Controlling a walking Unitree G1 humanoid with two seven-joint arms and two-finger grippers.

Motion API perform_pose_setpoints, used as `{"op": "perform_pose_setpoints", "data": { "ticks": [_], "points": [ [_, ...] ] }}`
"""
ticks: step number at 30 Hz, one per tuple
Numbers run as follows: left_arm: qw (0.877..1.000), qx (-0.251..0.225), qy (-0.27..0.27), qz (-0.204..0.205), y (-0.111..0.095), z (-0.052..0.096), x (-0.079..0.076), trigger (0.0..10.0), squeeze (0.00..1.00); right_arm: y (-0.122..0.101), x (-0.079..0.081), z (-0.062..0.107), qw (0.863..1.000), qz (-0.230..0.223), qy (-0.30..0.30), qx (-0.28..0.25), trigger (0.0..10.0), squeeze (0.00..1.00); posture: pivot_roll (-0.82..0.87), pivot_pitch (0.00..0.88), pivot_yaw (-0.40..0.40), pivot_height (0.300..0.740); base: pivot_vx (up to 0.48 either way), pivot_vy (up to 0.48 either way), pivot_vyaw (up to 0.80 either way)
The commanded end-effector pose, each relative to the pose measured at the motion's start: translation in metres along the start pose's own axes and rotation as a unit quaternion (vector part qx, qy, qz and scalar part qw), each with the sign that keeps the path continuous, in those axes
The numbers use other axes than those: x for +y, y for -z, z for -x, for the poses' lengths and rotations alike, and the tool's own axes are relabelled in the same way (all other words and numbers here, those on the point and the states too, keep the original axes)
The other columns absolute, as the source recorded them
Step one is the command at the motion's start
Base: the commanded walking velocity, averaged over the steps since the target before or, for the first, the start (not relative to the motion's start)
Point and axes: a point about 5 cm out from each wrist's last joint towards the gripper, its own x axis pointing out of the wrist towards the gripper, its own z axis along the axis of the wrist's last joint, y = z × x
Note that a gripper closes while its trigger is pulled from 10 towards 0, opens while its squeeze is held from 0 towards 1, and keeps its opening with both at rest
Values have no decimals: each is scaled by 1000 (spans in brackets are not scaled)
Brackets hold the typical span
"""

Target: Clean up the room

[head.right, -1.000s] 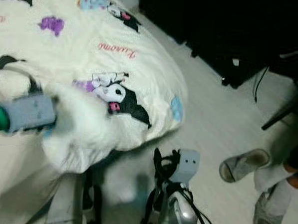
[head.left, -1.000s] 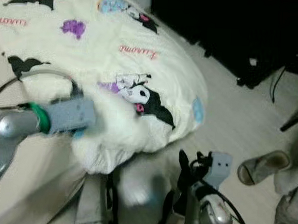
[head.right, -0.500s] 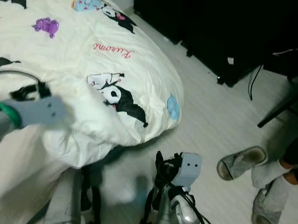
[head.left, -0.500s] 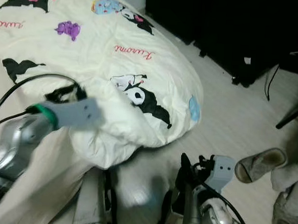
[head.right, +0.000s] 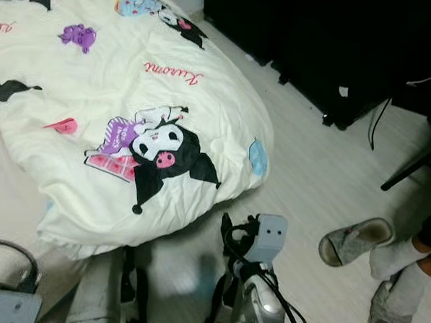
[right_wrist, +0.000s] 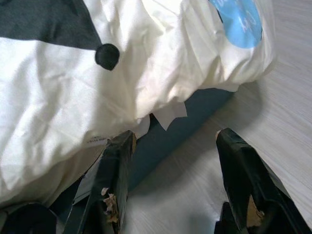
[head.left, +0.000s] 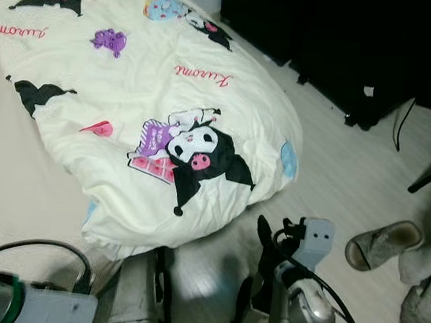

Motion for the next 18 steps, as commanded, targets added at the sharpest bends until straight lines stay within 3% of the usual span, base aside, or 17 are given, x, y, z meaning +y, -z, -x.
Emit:
{"op": "perform_pose_setpoints", "data": {
  "ticks": [1, 3, 4, 7, 8, 9, 10, 11, 12, 13, 14, 16, 18],
  "points": [
    [1000, 7, 6, 1, 3, -1, -4, 10000, 0, 10, -4, 8, 1000, -7, 9, 21, 10000, 0, 113, 310, 93, 592, 0, 0, 0],
    [994, 27, -102, 37, 9, 7, 25, 10000, 0, 11, -6, 9, 1000, -6, 12, 22, 10000, 0, 113, 310, 93, 592, 0, 0, 0],
    [974, 43, -213, 58, 12, 14, 56, 10000, 0, 11, -7, 9, 1000, -6, 13, 23, 10000, 0, 114, 308, 88, 592, 0, 0, 0],
    [974, 43, -213, 58, 12, 14, 56, 10000, 0, 11, -7, 9, 1000, -6, 13, 23, 10000, 0, 114, 308, 88, 592, 0, 0, 0],
    [895, 23, -429, 121, 4, 39, 117, 10000, 0, 11, -7, 7, 1000, -7, 13, 22, 10000, 0, 114, 308, 88, 592, 0, 0, 0],
    [895, 23, -429, 121, 4, 39, 117, 10000, 0, 11, -7, 7, 1000, -7, 13, 22, 10000, 0, 114, 308, 88, 592, 0, 0, 0],
    [851, -10, -504, 151, -6, 53, 139, 10000, 0, 10, -6, 7, 1000, -7, 13, 20, 10000, 0, 114, 308, 88, 592, 0, 0, 0],
    [851, -10, -504, 151, -6, 53, 139, 10000, 0, 10, -6, 7, 1000, -7, 13, 20, 10000, 0, 114, 308, 88, 592, 0, 0, 0],
    [818, -36, -551, 160, -14, 63, 152, 10000, 0, 10, -5, 6, 1000, -8, 12, 19, 10000, 0, 101, 309, 92, 592, 0, 0, 0],
    [802, -47, -575, 151, -20, 69, 158, 10000, 0, 10, -5, 6, 1000, -8, 13, 18, 10000, 0, 101, 309, 92, 592, 0, 0, 0],
    [792, -51, -592, 140, -24, 72, 161, 10000, 0, 10, -4, 7, 1000, -9, 13, 18, 10000, 0, 101, 309, 92, 592, 0, 0, 0],
    [786, -53, -603, 130, -26, 74, 162, 10000, 0, 10, -5, 8, 1000, -9, 15, 18, 10000, 0, 101, 309, 92, 592, 0, 0, 0],
    [790, -62, -596, 130, -29, 71, 161, 10000, 0, 11, -5, 9, 1000, -10, 16, 19, 10000, 0, 101, 309, 92, 592, 0, 0, 0]
  ]
}}
